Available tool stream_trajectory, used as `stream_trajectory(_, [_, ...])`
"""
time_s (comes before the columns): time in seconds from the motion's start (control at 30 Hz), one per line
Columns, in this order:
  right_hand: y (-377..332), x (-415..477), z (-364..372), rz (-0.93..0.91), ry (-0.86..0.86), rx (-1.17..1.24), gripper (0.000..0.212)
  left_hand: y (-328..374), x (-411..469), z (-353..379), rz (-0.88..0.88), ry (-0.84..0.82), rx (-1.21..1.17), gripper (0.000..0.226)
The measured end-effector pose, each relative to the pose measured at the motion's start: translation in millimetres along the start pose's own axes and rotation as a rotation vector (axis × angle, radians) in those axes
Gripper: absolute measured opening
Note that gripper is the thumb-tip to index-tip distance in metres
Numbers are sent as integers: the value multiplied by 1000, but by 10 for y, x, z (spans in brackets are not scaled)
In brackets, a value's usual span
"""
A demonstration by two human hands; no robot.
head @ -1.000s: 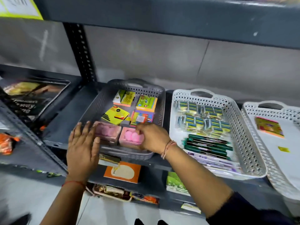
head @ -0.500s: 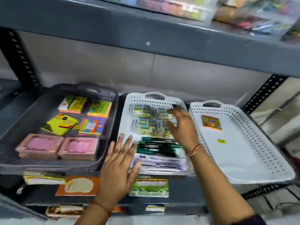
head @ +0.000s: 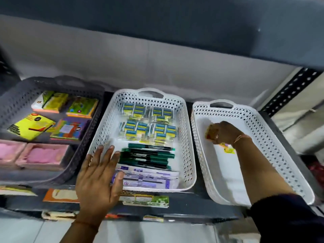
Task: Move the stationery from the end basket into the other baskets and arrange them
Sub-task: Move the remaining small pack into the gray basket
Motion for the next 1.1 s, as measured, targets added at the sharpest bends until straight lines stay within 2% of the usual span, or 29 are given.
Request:
stream_trajectory(0.1, [62,-100,19,37,-41,-56,80,3,12,-41,-3,33,18,62])
stream_trajectory(0.23, [20,-214,13,9,-70,169,72,-17,5,-54,-17,18,33,63])
stream_trajectory(0.3, [35,-302,-124,38,6,222,64,-22,7,-58,-20,-7,36,64])
stream_trajectory(0.47, [-212,-735,-810,92,359,224,58,-221,-35,-291,-22,18,5,62])
stream_trajectory(0.53, [-598,-882,-1100,12,428,238,57,-432,-49,-472,-51,55,36,64])
stream_trajectory(0.6, [-1170,-968,-1291,-154,445,276,57,-691,-74,-661,-86,84,82,65])
stream_trajectory(0.7, [-2163,-972,-1395,-380,415,304,62,-1146,-120,-953,-133,124,151,64])
stream_trajectory(0.83, [-3489,-774,-1401,-589,316,366,62,-1769,-179,-1320,-177,139,238,64])
stream_trajectory(0.93, [-4321,-624,-1412,-668,299,338,61,-2183,-204,-1521,-220,118,258,69])
stream_trajectory(1.1, [-5310,-411,-1325,-654,249,303,63,-2384,-222,-1570,-193,91,178,68])
Point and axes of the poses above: each hand's wrist, its own x-axis towards the middle knuckle, its own z-axis out of the palm, y = z × x, the point moved 8 cm from there along x, towards the middle knuckle, and after that the axes turned 10 degrees about -x, right-handed, at the moved point
